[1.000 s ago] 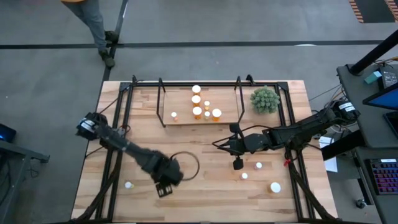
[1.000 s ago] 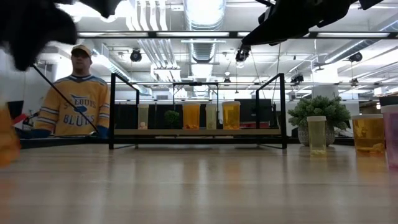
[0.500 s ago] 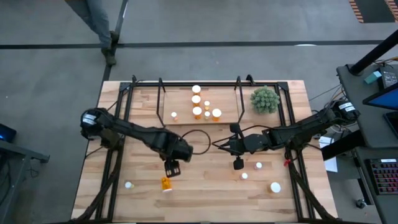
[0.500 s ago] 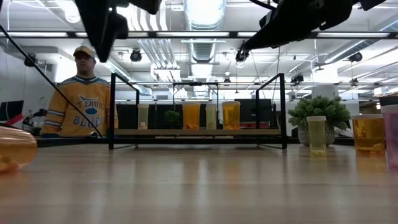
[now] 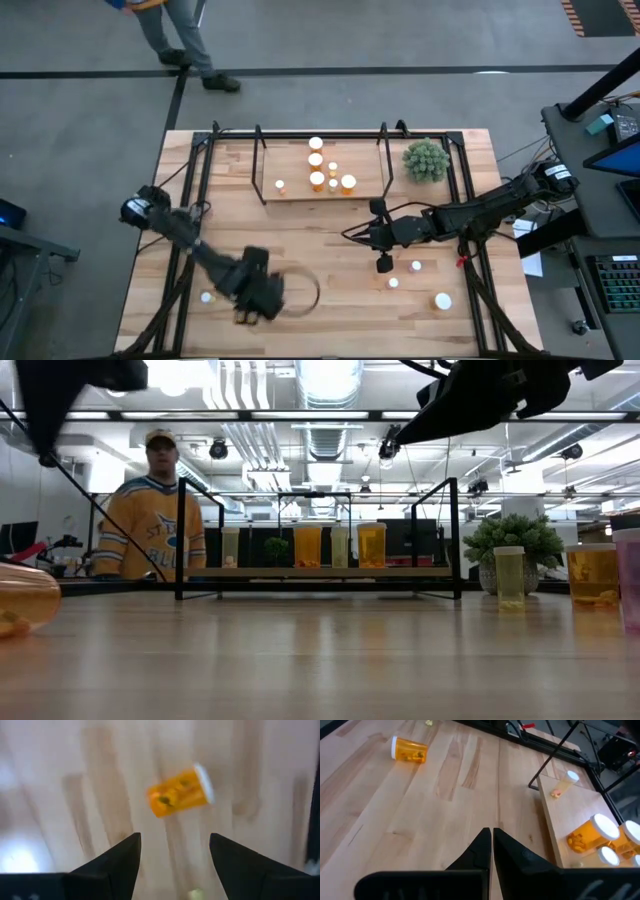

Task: Pick and place medicine bottles onto shelf by color
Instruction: Put the large orange pill bottle on the shelf aligned with the other large orange pill bottle

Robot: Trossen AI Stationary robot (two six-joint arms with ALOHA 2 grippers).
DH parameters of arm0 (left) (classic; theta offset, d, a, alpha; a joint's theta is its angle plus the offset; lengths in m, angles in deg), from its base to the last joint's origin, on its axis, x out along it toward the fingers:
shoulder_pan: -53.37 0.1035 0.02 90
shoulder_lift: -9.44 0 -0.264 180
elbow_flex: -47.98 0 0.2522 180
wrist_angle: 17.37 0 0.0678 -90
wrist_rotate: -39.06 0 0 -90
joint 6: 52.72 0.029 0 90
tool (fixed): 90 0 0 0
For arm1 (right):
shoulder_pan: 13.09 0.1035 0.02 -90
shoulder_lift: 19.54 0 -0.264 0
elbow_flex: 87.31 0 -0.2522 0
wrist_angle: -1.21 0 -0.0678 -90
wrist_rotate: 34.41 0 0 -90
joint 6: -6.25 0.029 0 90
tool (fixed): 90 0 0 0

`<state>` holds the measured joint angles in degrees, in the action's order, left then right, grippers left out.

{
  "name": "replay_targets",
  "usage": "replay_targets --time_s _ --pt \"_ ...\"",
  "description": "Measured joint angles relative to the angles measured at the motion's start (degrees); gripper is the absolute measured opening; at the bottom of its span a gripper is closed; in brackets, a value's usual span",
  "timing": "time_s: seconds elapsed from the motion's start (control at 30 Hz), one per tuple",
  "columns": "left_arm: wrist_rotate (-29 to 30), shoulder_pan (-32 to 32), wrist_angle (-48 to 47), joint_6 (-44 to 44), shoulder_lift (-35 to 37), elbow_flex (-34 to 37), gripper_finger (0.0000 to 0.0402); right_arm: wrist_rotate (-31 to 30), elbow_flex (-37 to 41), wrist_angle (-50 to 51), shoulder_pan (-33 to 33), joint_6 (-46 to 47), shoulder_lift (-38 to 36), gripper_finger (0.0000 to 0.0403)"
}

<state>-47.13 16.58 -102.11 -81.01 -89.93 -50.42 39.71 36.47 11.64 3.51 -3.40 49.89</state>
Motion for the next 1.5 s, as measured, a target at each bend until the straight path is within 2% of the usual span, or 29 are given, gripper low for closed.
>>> replay_targets --time_s 0.07,0.17,0.23,0.37,0.47,0.63,0.8,1.2,1.33,1.5 --pt "2.4 -2.3 0.1 6.6 -0.7 0.3 0.0219 0.0 0.0 0.0 0.0 0.0 0.0 0.0009" --pt "9.0 -3.7 0.4 12.3 -2.1 0.5 0.0219 0.1 0.0 0.0 0.0 0.6 0.0 0.0009" --pt "11.3 -4.1 0.4 15.7 -3.1 0.5 0.0219 0.8 0.0 -0.1 0.0 0.9 0.0 0.0009" --pt "11.7 -4.1 1.5 17.5 -4.6 0.9 0.0222 0.9 0.0 -0.7 0.0 1.4 0.0 0.0009" --pt "13.2 -4.8 3.7 20.3 -3.0 3.5 0.0236 0.9 0.0 -0.7 0.0 2.4 0.0 0.0009" --pt "12.9 -6.6 14.6 33.2 -2.3 9.2 0.0272 0.9 0.0 -1.3 0.0 2.6 0.0 0.0009" --pt "12.7 -6.8 18.8 40.6 -1.7 13.4 0.0283 0.9 0.0 -1.7 0.0 4.0 0.0 0.0009" --pt "13.6 -6.8 35.2 42.3 0.0 24.8 0.0277 0.9 0.0 -1.8 0.0 5.2 0.0 0.0009" --pt "14.3 -6.8 39.0 42.3 0.1 27.3 0.0252 0.9 0.0 -1.9 0.0 5.2 0.0 0.0009" --pt "16.7 -6.8 39.4 41.7 0.1 27.8 0.0201 0.9 0.0 -2.1 0.0 5.4 0.0 0.0009"
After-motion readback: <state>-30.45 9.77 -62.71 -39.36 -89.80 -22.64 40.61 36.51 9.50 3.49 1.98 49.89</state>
